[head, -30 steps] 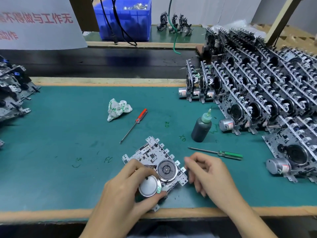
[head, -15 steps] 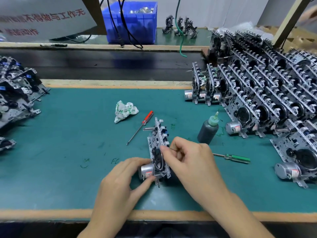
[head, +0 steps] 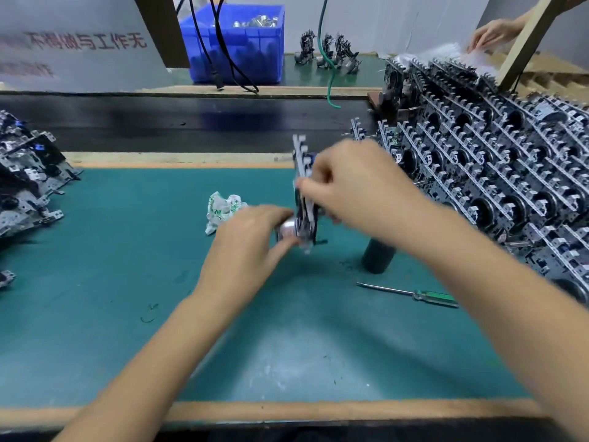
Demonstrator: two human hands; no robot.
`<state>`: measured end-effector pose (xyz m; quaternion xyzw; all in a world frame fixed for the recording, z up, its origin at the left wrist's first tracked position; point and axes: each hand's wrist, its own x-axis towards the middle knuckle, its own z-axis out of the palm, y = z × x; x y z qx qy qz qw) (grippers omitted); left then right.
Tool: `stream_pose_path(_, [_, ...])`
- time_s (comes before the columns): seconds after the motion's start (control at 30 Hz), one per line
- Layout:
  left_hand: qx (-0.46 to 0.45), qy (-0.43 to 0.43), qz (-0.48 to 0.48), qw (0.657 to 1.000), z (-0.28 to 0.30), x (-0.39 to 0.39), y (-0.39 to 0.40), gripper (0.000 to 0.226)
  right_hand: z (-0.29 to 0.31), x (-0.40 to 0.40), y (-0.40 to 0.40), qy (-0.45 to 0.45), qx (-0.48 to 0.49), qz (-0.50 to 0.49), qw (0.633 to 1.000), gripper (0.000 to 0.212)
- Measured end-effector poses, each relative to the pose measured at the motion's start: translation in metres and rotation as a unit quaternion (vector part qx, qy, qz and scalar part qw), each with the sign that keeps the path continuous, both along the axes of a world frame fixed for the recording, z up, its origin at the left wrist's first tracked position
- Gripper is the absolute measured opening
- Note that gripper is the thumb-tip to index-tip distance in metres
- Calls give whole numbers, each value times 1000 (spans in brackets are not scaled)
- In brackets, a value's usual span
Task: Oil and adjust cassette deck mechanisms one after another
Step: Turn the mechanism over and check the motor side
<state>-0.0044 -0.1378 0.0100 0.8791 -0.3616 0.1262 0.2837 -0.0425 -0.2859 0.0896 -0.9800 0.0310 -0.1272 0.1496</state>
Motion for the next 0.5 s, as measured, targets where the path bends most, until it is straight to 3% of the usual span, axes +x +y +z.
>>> stream_pose_path(0.13, [5, 17, -11, 1000, 16, 61, -47, 28, 19, 53, -36, 0, -10, -23, 1000, 33])
stream_pose_path(0.27, [61, 20, -1, 998, 5, 99, -81, 35, 4, 94, -67, 81, 74, -42, 993, 28])
stream_pose_path(0.5, [74, 52, -8, 996, -26, 123, -113, 20, -24, 128, -92, 133, 60, -72, 987, 29])
